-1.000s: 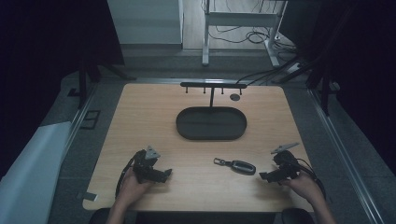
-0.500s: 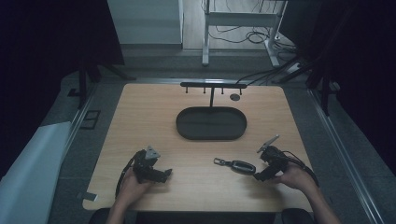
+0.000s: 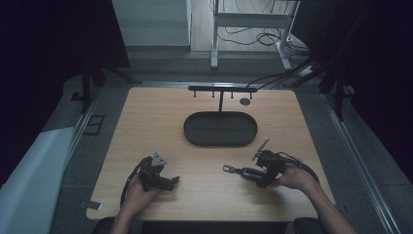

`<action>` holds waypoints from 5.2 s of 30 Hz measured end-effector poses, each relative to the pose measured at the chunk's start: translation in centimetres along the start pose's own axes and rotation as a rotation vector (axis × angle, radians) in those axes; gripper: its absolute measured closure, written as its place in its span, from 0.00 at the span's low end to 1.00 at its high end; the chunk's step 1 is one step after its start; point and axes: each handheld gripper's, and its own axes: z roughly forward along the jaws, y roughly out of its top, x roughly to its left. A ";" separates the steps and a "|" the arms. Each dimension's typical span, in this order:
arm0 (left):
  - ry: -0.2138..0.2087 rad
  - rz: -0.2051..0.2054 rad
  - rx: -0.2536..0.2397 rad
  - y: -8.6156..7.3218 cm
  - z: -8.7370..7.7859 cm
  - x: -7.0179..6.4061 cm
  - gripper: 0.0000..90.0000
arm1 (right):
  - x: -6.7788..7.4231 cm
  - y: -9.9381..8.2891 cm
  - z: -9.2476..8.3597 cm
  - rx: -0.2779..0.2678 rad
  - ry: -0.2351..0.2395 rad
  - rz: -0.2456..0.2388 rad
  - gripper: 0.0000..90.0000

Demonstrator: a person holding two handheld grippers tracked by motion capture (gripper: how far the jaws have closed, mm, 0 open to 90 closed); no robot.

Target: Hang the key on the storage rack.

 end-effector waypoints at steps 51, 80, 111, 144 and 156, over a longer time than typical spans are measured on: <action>0.001 -0.001 0.000 0.0 0.0 0.0 0.00 | 0.2 4.9 -1.7 0.073 0.046 -0.037 0.54; 0.004 -0.002 0.000 0.1 0.1 0.0 0.00 | -4.1 4.2 -8.8 -0.014 -0.019 0.148 0.54; 0.002 -0.001 0.002 0.1 0.1 0.0 0.00 | -9.4 6.7 -14.9 -0.141 -0.017 0.371 0.54; 0.000 -0.003 0.001 0.1 0.1 0.0 0.00 | -11.5 11.8 -18.6 -0.202 -0.050 0.479 0.54; 0.003 -0.001 0.002 0.1 0.1 0.0 0.00 | -11.9 13.3 -19.2 -0.207 -0.091 0.500 0.54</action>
